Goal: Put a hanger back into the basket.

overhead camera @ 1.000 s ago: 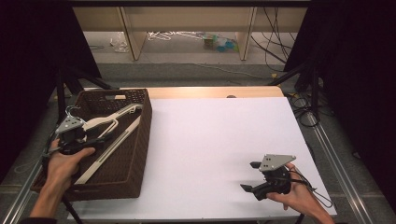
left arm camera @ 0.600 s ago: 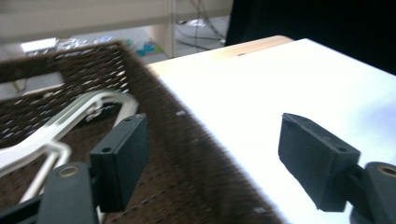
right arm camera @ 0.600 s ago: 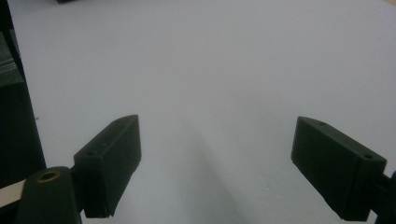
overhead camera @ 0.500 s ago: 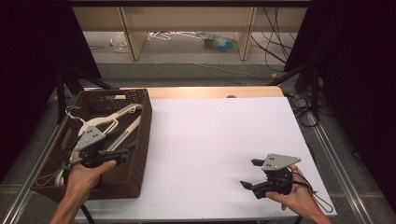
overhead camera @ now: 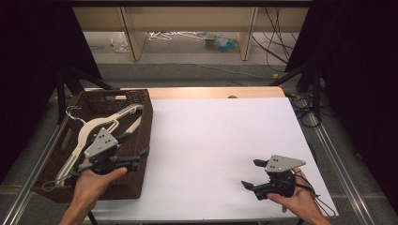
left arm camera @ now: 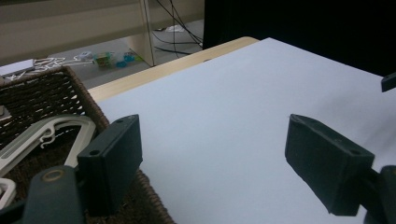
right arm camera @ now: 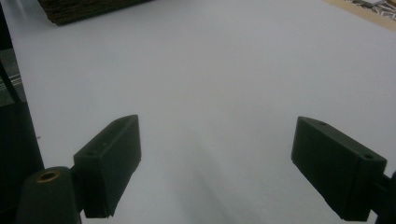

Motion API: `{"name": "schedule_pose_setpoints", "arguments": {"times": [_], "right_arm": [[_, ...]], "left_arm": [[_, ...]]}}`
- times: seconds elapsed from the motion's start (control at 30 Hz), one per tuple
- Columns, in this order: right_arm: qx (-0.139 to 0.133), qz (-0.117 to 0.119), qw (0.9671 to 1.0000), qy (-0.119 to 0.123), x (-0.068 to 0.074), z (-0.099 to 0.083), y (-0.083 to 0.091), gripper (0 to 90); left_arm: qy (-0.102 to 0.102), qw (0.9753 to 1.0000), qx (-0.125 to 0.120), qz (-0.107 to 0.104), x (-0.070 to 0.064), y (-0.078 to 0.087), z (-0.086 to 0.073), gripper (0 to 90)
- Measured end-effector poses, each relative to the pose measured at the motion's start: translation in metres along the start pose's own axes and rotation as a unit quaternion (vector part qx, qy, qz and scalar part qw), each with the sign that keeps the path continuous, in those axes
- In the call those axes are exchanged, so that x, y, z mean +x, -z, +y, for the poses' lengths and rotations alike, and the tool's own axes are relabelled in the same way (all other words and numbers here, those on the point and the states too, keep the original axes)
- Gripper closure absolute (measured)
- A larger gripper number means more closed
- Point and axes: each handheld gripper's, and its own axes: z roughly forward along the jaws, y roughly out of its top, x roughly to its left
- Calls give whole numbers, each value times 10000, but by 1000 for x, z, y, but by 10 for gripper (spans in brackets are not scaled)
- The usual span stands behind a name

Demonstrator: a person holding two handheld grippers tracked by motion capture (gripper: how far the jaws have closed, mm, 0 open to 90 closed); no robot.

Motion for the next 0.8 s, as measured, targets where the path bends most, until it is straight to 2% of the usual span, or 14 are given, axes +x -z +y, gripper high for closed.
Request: {"name": "schedule_pose_setpoints", "arguments": {"times": [0.27, 0.37, 0.4, 0.5, 0.63, 0.73, 0.8], "right_arm": [[-192, -102, 9996, -168, 1, -1, 4, 169], [-287, -160, 9992, -209, 1, -2, 5, 168], [-311, -179, 9992, -198, 1, -2, 6, 168], [-337, -199, 9989, -260, 2, -2, 7, 168], [-377, -212, 9988, -251, -1, -5, 7, 169], [-461, -286, 9978, -380, -3, -7, 6, 164], [-452, -267, 9977, -427, -3, -7, 6, 164]], "left_arm": [[-7, 9997, -84, -213, -25, 3, -6, 176], [-77, 9995, -77, -294, -36, 2, -9, 176], [-157, 9993, -59, -331, -38, 1, -10, 176], [-124, 9990, -62, -414, -47, -2, -14, 176], [-51, 9988, -61, -484, -54, -6, -19, 170], [-176, 9983, -57, -544, -58, -8, -22, 165], [-148, 9982, -51, -571, -60, -9, -25, 161]]}}
